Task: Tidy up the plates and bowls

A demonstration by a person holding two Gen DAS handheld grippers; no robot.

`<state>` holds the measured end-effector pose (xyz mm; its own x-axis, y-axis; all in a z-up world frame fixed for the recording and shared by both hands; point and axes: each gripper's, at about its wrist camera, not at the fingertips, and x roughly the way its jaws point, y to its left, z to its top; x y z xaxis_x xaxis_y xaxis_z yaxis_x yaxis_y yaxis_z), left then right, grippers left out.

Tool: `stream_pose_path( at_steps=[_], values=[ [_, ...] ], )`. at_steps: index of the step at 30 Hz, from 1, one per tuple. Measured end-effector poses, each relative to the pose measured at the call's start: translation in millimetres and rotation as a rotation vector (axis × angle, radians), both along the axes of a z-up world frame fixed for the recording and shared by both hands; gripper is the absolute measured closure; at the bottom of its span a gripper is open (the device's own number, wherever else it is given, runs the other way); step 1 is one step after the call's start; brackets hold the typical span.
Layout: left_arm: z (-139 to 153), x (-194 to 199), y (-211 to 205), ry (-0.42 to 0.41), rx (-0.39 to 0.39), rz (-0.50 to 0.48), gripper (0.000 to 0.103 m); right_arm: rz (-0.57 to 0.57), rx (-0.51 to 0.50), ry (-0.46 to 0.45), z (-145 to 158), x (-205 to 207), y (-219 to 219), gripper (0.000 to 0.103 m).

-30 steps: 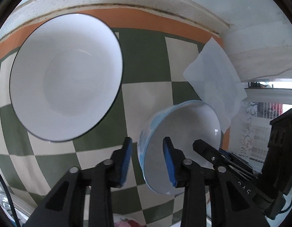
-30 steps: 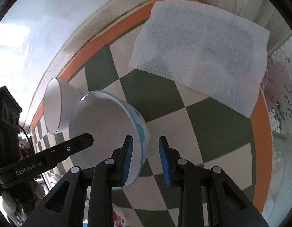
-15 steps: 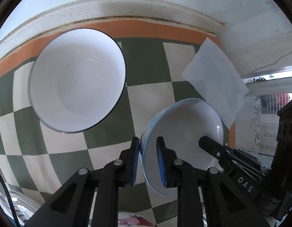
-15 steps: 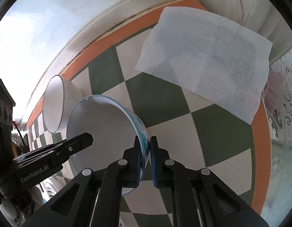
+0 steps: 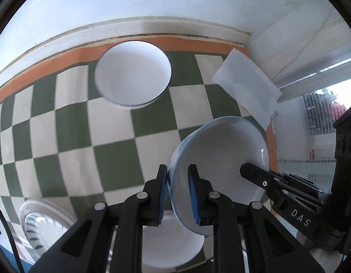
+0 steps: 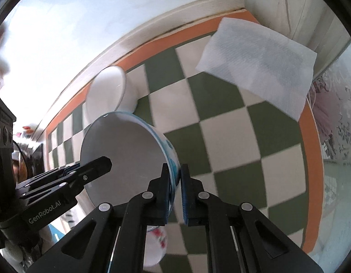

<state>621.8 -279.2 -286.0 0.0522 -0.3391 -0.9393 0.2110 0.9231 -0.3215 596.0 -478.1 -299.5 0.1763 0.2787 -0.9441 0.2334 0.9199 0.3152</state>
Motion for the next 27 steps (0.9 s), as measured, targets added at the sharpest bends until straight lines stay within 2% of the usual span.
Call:
stream_pose_path(
  at_steps=[11,19,27],
  values=[
    [16.0,-57.1,38.3,0.029,-0.011,0.004,0.087,0.060,0.033,-0.005,27.7,-55.0,40.5,0.093],
    [2.6,-76.9,53.6,0.077,0.002,0.005,0.087,0.065,0.073,0.056,3.8,-82.8,55.5,0.093],
    [-23.8,-87.2,58.8,0.136,0.038,-0.002,0.087,0.087,0.066,0.119,-26.2,-94.3,68.9,0.093]
  ],
)
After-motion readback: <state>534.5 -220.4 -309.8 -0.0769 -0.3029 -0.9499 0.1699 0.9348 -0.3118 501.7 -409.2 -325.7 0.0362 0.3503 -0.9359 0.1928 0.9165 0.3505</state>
